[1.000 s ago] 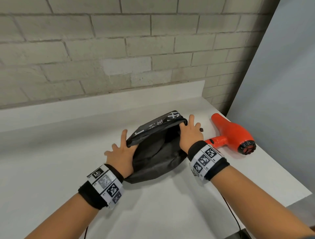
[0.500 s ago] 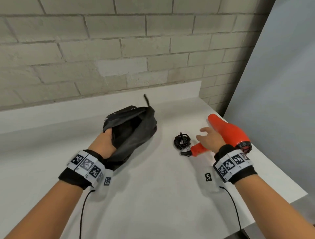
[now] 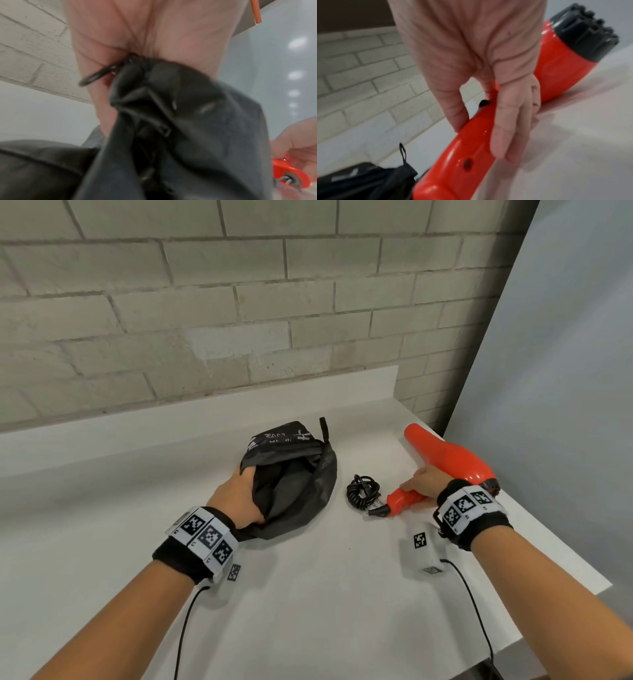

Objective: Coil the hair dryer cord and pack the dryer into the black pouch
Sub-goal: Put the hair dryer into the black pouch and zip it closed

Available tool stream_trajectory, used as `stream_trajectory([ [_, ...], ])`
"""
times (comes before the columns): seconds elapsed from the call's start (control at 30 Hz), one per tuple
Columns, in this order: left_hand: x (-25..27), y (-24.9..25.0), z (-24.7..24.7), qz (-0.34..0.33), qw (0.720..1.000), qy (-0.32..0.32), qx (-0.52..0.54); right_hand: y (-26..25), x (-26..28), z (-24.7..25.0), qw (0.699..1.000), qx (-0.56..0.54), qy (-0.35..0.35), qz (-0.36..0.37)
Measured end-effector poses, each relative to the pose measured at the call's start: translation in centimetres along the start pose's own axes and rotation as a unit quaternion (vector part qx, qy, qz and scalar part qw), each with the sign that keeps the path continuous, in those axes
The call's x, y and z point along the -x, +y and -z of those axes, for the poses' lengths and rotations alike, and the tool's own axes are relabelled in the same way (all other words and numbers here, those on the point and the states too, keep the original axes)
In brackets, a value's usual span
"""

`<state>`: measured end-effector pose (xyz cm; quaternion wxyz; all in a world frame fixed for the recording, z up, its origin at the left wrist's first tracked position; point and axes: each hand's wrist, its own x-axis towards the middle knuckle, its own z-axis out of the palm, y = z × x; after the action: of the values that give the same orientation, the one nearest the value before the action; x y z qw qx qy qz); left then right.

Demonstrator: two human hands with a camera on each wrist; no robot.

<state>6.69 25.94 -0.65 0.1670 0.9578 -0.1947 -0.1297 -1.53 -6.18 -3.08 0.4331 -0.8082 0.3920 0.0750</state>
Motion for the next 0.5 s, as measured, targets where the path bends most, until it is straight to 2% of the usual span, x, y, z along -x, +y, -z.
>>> stream_trajectory([
  [0.07, 0.1, -0.1, 0.1, -0.001, 1.0, -0.007, 0.007, -0.2, 0.3, 0.6, 0.992, -0.124, -0.003, 0.027],
  [0.13, 0.1, -0.1, 0.3, -0.009, 1.0, -0.018, 0.021, -1.3, 1.6, 1.1, 0.965, -0.256, 0.024, 0.058],
  [0.2, 0.1, 0.0, 0.5, -0.017, 0.999, -0.03, 0.041, -2.7, 3.3, 1.8, 0.937, -0.324, 0.046, 0.123],
  [0.3, 0.2, 0.4, 0.6, -0.045, 0.996, -0.05, 0.05, -5.1, 6.3, 2.6, 0.889, -0.376, 0.073, 0.251],
  [0.37, 0.2, 0.7, 0.7, -0.064, 0.992, -0.08, 0.07, -5.9, 7.7, 2.4, 0.861, -0.39, 0.063, 0.32],
  [0.43, 0.1, 0.9, 0.7, -0.086, 0.982, -0.122, 0.112, -6.3, 8.5, 1.7, 0.852, -0.38, 0.056, 0.355],
  [0.5, -0.1, 0.9, 0.9, -0.107, 0.969, -0.157, 0.16, -5.9, 8.7, 0.5, 0.857, -0.35, 0.07, 0.373],
])
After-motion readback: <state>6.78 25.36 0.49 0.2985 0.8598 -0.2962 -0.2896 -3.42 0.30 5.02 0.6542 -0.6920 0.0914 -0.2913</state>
